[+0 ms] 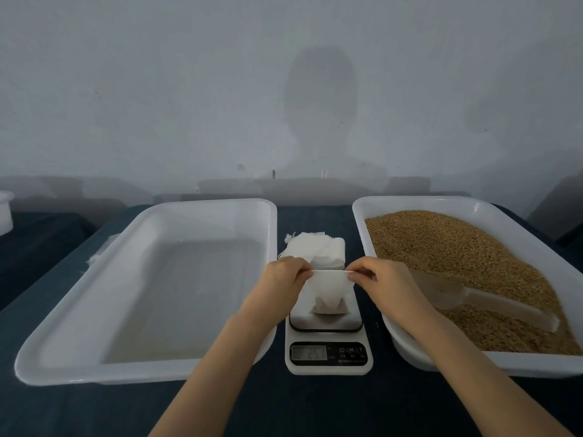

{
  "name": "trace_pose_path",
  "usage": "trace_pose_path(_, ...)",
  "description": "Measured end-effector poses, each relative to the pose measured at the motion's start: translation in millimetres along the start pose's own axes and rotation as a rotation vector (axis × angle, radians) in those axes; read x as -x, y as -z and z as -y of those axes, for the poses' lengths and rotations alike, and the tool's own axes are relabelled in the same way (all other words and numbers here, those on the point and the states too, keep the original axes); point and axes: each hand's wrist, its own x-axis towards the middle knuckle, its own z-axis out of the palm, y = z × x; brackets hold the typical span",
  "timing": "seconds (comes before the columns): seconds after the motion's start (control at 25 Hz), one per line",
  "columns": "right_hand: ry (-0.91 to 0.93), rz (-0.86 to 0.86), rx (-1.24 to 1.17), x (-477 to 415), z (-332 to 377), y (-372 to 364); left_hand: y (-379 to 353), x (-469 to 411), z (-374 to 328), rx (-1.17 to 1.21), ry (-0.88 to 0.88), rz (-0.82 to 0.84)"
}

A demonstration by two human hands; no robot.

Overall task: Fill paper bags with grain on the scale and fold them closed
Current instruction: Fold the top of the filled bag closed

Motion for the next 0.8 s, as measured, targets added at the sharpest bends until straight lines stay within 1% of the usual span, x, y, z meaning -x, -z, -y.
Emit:
trace_pose_path(0.24,-0.004,-0.001,0.003,-0.4,-0.3,-0.2,0.8,0.3,-0.2,0.004,-0.017,0.001)
trace_pose_path(0.48,0.01,-0.011,0.011,-0.4,0.0,-0.6,-3.8,1.3,2.9,0.015,0.007,0.028)
trace_pose_path(0.8,0.057,-0.059,-0.038,1.7,1.6,0.9,-6.5,-1.2,5.8,0.075,0.089,0.135)
